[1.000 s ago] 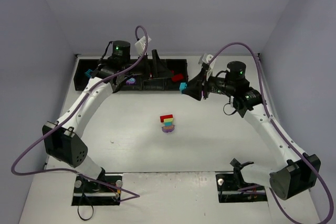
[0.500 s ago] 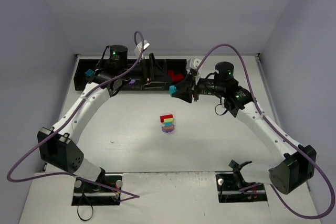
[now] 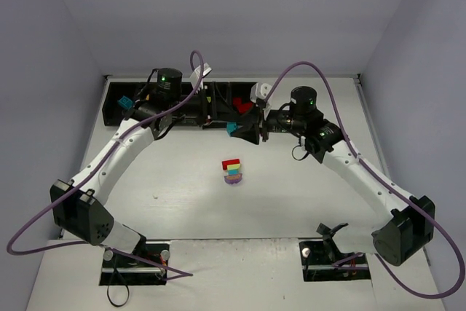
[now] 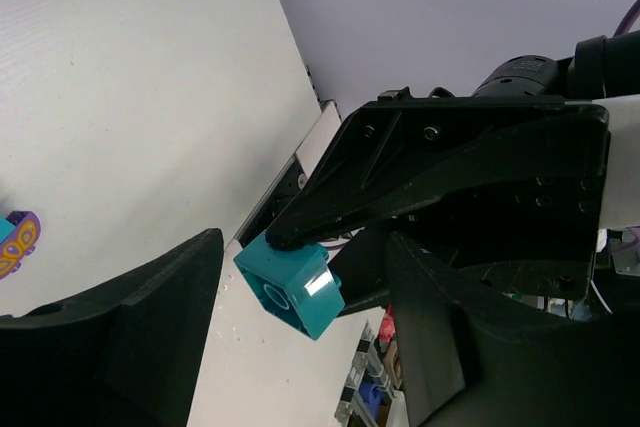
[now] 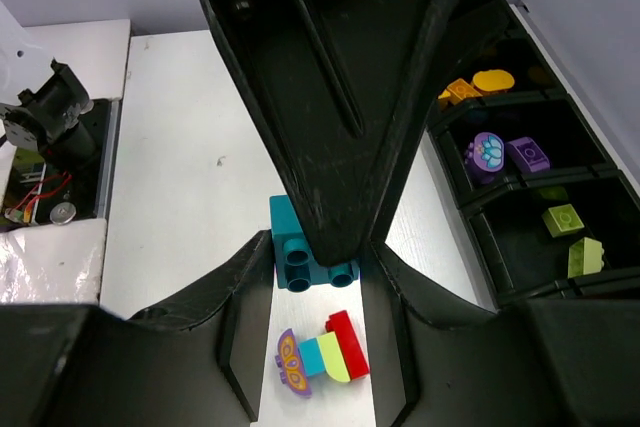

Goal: Sort the legos into containers by color

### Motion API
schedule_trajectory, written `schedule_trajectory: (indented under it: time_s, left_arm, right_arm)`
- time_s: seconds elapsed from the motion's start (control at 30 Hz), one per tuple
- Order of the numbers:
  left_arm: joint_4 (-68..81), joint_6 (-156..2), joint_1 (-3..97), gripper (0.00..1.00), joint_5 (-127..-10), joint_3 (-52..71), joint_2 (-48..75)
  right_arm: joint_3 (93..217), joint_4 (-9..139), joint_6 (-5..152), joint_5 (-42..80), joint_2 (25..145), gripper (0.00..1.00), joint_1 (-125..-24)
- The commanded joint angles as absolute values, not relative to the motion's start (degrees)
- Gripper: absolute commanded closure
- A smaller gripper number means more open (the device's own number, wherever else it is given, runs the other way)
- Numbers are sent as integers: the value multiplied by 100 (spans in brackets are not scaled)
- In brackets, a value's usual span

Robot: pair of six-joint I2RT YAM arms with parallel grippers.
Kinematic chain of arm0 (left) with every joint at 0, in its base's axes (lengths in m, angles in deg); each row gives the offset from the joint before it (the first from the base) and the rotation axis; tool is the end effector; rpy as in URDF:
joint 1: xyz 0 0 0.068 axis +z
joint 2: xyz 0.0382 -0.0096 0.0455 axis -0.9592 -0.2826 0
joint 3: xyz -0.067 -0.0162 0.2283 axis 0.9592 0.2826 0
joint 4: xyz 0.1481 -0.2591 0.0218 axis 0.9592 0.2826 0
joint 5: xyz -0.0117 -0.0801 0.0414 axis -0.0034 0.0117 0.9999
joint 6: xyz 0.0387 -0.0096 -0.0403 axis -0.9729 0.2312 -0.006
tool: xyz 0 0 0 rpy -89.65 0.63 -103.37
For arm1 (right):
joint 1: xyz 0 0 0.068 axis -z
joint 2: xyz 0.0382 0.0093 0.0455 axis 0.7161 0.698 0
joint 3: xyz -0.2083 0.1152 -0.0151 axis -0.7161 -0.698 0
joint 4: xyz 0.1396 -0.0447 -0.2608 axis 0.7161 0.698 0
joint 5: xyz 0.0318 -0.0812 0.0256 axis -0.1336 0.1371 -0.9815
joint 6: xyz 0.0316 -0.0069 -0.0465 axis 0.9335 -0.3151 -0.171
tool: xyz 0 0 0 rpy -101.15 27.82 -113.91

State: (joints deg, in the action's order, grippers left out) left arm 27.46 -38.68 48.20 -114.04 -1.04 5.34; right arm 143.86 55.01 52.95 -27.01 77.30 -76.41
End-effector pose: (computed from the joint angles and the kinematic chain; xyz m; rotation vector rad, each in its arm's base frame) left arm 0.3232 -0.1887 0.3605 0.2716 2.1829 -1.7156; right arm 0.2790 0.2026 0.3484 -1.2489 1.0756 0.9522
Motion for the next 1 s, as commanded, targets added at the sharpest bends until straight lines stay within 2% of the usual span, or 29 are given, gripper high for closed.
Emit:
schedule_trajectory:
  time_s: [0.0, 0.07, 0.13, 0.2, 0.27, 0.3, 0.4, 0.53, 0.63, 0.7, 0.83, 0.9, 0.93, 0.97]
  left_arm:
    - [2658, -3911, 4739, 42, -11277, -248, 627]
    - [2754, -3955, 4722, 45, -11234, -265, 618]
    - [2974, -4078, 4713, 54, -11163, -291, 636]
    - [3106, -4175, 4722, 71, -11111, -265, 653]
    - [3133, -4192, 4722, 81, -11058, -230, 679]
    - [3133, -4192, 4722, 91, -11031, -230, 697]
    - [3133, -4236, 4713, 100, -10952, -195, 758]
    - [3159, -4315, 4722, 100, -10847, -160, 829]
    - [3203, -4368, 4731, 100, -10803, -151, 820]
    - [3203, -4377, 4731, 100, -10811, -133, 794]
    - [3316, -4534, 4739, 100, -10716, -168, 741]
    - [3729, -4771, 4766, 100, -10496, -299, 724]
    - [4078, -5077, 4783, 87, -10225, -335, 706]
    - [4230, -5211, 4783, 66, -10092, -353, 697]
  right_arm:
    - [14678, 4944, 5231, -2845, 7753, 80, -7720]
    - [14670, 4935, 5232, -2819, 7753, 79, -7738]
    - [14652, 4917, 5232, -2766, 7744, 79, -7747]
    - [14643, 4899, 5214, -2714, 7717, 79, -7747]
    - [14643, 4899, 5214, -2687, 7709, 78, -7747]
    - [14634, 4891, 5214, -2678, 7709, 78, -7747]
    - [14626, 4891, 5223, -2608, 7726, 70, -7755]
    - [14590, 4908, 5301, -2433, 7726, 54, -7747]
    - [14555, 4917, 5363, -2292, 7718, 46, -7738]
    - [14538, 4917, 5355, -2274, 7735, 52, -7747]
    - [14538, 4969, 5232, -2073, 7761, 74, -7747]
    - [14529, 5048, 5231, -1906, 7735, 74, -7738]
    - [14451, 5058, 5258, -1652, 7665, 70, -7738]
    - [14389, 5049, 5371, -1476, 7613, 68, -7729]
